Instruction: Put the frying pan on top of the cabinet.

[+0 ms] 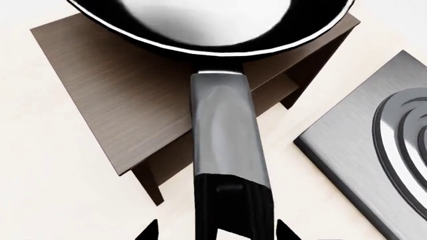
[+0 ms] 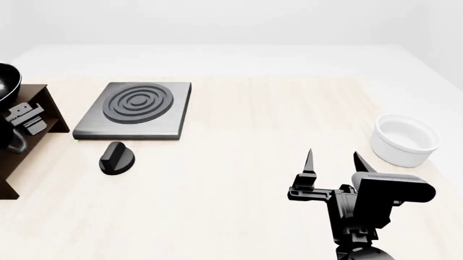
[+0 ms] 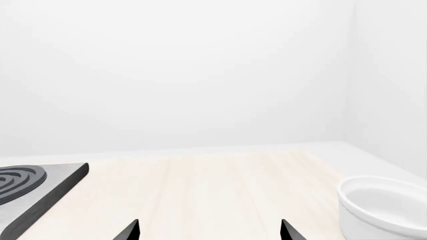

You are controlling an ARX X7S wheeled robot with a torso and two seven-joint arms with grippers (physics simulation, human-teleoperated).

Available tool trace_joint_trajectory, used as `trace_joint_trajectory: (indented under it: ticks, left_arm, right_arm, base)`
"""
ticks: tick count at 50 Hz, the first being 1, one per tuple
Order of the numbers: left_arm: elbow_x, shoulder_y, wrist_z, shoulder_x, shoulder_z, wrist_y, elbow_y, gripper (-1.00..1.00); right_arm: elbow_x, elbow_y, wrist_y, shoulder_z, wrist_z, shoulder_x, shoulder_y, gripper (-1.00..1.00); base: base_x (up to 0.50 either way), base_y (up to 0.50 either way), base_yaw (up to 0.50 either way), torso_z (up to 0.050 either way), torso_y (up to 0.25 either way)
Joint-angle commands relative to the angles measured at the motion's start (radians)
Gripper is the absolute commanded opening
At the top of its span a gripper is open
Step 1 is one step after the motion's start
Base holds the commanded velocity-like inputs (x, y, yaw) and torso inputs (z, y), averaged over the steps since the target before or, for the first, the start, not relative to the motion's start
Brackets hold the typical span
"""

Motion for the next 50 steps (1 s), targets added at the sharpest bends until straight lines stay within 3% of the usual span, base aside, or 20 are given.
trace_joint_trajectory:
  ticks: [1, 4, 9, 17, 22, 27, 29, 32, 39, 50]
  left_arm:
    - [-0.023, 0.07, -0.097, -0.055, -0.041, 0.03, 0.214, 1.0]
    - [-0.014, 0.126, -0.202, -0.121, -0.064, 0.092, 0.493, 1.0]
    - [0.069, 0.163, -0.258, -0.21, -0.071, 0.207, 0.929, 1.0]
    - [0.05, 0.234, -0.271, -0.262, -0.11, 0.299, 1.267, 1.0]
    - [0.066, 0.38, -0.275, -0.298, -0.129, 0.414, 1.482, 1.0]
    - [0.229, 0.651, -0.323, -0.333, -0.106, 0.598, 1.754, 1.0]
    - [0.295, 0.745, -0.288, -0.325, -0.057, 0.64, 1.822, 1.0]
    - [0.459, 0.865, -0.296, -0.283, 0.027, 0.674, 1.857, 1.0]
    - [0.468, 0.967, -0.223, -0.219, 0.076, 0.761, 1.788, 1.0]
    - [0.526, 0.989, -0.168, -0.174, 0.132, 0.753, 1.734, 1.0]
  right_arm:
    - [0.002, 0.007, -0.006, -0.002, 0.003, 0.002, 0.0, 1.0]
    - [0.0, 0.01, -0.009, -0.006, 0.004, 0.002, -0.001, 1.0]
    - [0.0, 0.013, -0.014, -0.011, 0.003, 0.002, -0.003, 1.0]
    - [-0.001, 0.021, -0.026, -0.015, 0.003, 0.002, -0.008, 1.0]
    - [0.003, 0.021, -0.028, -0.015, 0.003, 0.003, -0.009, 1.0]
    - [0.002, 0.029, -0.038, -0.015, 0.005, 0.002, -0.009, 1.0]
    - [0.001, 0.031, -0.038, -0.017, 0.004, 0.003, -0.007, 1.0]
    - [-0.002, 0.03, -0.038, -0.024, 0.002, 0.005, -0.005, 1.0]
    - [-0.009, 0.035, -0.063, -0.024, 0.008, 0.001, -0.015, 1.0]
    - [-0.05, 0.036, -0.111, -0.041, 0.018, 0.002, -0.034, 1.0]
  base:
    - [0.0, 0.0, 0.0, 0.0, 0.0]
    - [0.0, 0.0, 0.0, 0.0, 0.0]
    - [0.0, 0.0, 0.0, 0.0, 0.0]
    - [0.0, 0.0, 0.0, 0.0, 0.0]
    - [0.0, 0.0, 0.0, 0.0, 0.0]
    - [0.0, 0.0, 0.0, 0.0, 0.0]
    - [0.0, 0.0, 0.0, 0.0, 0.0]
    - [0.0, 0.0, 0.0, 0.0, 0.0]
    - [0.0, 0.0, 0.0, 0.0, 0.0]
    - [0.0, 0.0, 0.0, 0.0, 0.0]
